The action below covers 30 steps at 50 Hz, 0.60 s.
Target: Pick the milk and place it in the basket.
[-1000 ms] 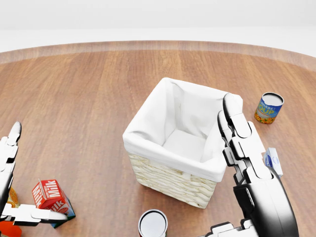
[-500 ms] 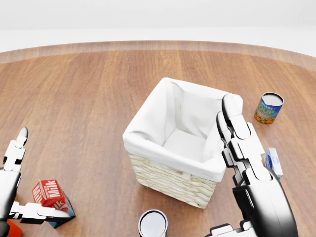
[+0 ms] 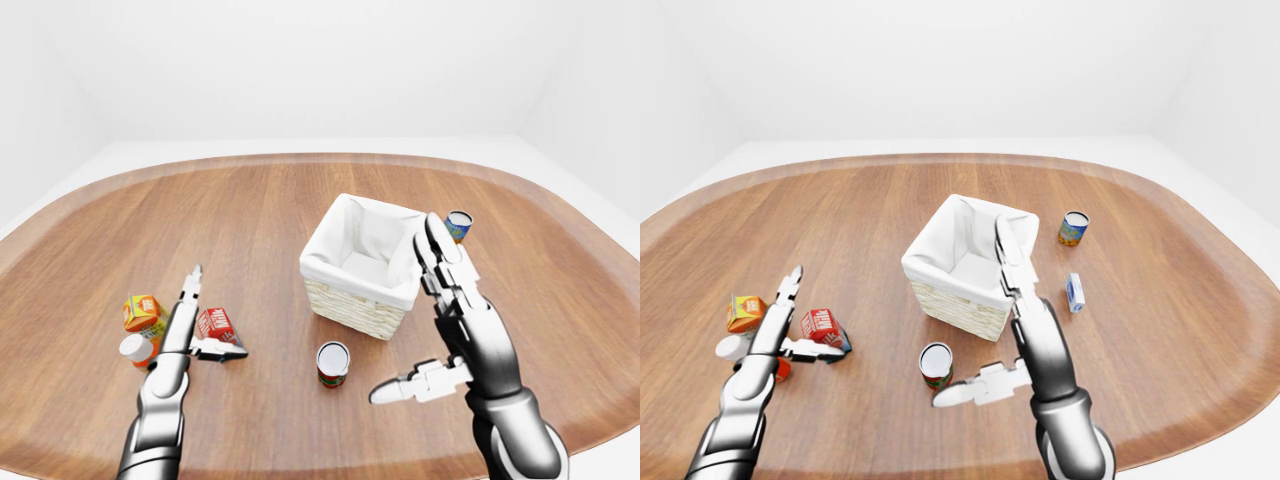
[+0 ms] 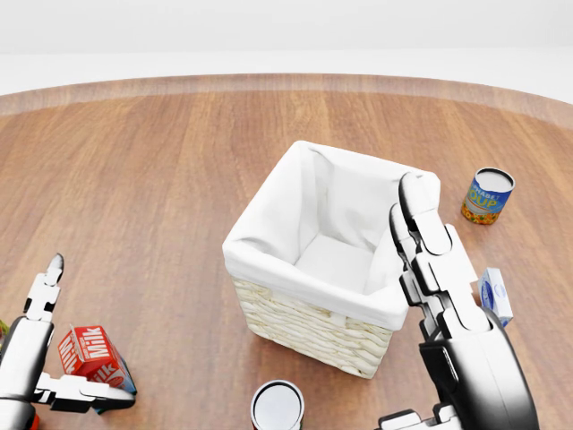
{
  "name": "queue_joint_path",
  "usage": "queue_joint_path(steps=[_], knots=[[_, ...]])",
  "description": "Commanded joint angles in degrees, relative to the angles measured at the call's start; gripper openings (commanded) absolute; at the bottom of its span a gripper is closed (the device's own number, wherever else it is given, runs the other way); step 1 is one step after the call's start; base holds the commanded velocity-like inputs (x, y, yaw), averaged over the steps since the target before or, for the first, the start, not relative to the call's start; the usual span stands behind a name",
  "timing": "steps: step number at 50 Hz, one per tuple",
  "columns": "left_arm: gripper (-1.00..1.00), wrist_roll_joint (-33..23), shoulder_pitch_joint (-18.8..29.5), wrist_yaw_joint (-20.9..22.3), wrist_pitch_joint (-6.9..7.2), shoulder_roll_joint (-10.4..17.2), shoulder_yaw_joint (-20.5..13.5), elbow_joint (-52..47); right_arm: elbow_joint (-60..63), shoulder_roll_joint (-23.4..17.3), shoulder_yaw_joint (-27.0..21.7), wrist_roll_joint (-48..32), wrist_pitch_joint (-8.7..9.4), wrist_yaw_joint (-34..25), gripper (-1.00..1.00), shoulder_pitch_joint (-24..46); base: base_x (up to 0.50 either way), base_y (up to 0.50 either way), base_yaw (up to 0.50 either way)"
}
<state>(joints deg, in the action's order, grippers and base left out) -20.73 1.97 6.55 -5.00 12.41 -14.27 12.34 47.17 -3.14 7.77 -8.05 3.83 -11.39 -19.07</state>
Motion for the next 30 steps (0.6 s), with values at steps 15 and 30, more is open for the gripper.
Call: queue_joint_path(steps=[15, 30], knots=[[1.00, 0.17, 3.52, -3.22, 0.00, 1.18, 2.16, 10.01, 0.42, -0.12, 0.23, 0.40, 0.16, -0.06, 1.00, -0.23, 0.00, 0.00, 0.00], [1.00, 0.70, 7.08, -6.41, 0.00, 4.06, 1.93, 18.79, 1.00, -0.49, 1.07, 0.57, 0.32, 0.02, 1.00, -0.72, 0.00, 0.00, 0.00]])
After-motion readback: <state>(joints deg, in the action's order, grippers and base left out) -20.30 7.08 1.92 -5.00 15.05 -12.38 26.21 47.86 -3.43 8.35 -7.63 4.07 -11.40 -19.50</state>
